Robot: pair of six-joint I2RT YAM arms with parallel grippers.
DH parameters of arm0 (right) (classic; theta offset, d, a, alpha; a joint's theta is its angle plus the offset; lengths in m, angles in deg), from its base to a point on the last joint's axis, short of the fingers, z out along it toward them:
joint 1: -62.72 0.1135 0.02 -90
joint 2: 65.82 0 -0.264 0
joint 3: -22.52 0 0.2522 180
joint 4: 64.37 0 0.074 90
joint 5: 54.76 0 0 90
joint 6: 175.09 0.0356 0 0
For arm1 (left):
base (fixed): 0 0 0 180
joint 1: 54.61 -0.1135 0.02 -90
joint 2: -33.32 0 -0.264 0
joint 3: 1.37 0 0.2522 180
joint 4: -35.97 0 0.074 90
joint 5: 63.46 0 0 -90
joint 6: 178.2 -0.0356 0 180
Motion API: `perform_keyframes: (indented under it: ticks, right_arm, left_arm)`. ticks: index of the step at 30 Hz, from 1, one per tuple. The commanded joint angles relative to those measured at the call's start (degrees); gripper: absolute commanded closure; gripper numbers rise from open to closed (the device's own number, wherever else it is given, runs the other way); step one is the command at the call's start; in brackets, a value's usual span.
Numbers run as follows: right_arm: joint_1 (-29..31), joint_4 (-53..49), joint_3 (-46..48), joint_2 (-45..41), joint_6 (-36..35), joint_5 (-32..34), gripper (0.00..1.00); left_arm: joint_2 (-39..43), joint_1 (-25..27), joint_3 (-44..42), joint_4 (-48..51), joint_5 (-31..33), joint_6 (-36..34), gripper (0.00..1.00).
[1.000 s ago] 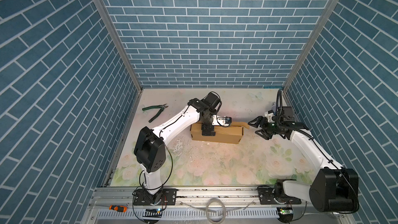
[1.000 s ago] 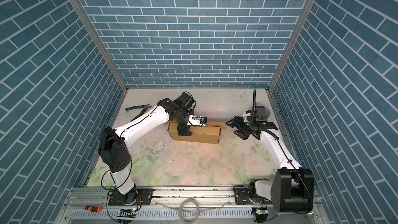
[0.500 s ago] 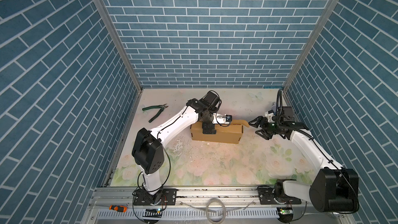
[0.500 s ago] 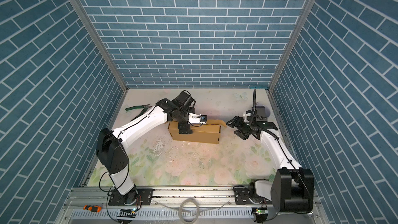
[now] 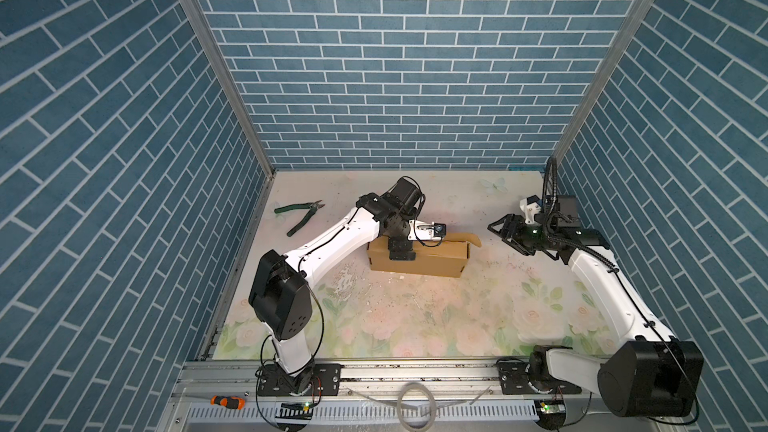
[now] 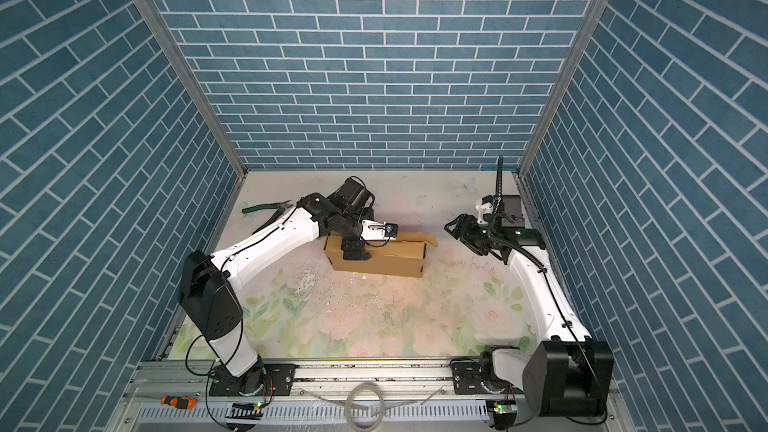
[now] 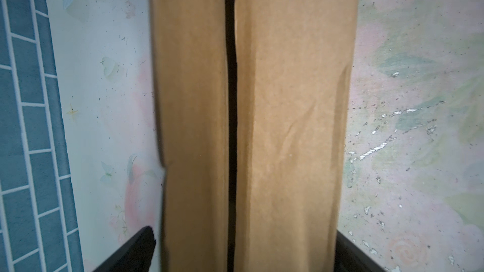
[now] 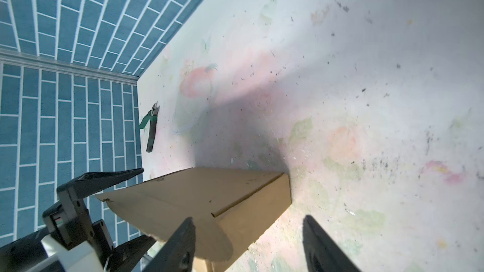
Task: Fold the paper box
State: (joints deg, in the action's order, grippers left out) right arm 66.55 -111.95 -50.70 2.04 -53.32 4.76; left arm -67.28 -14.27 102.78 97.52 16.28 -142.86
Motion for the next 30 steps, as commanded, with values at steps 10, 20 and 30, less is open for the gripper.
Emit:
perform_keyframes:
  ticks: [10,20,30]
  right_arm:
    - [13.94,-13.93,-12.77,-0.75,-26.59,11.12,0.40]
    - [16.51,-18.25,-15.77,4.28,-30.05,14.99,0.49]
    - [18.05,-17.93,-16.78,8.47,-30.59,12.69,0.61]
  left_arm:
    - [2.27,-0.08,-1.47,-2.74,0.34,-0.28,0.00]
    - [2.51,-0.17,-3.09,-3.95,0.17,-0.63,0.02]
    - [2.14,-0.26,-3.56,-4.44,0.00,-0.89,0.04]
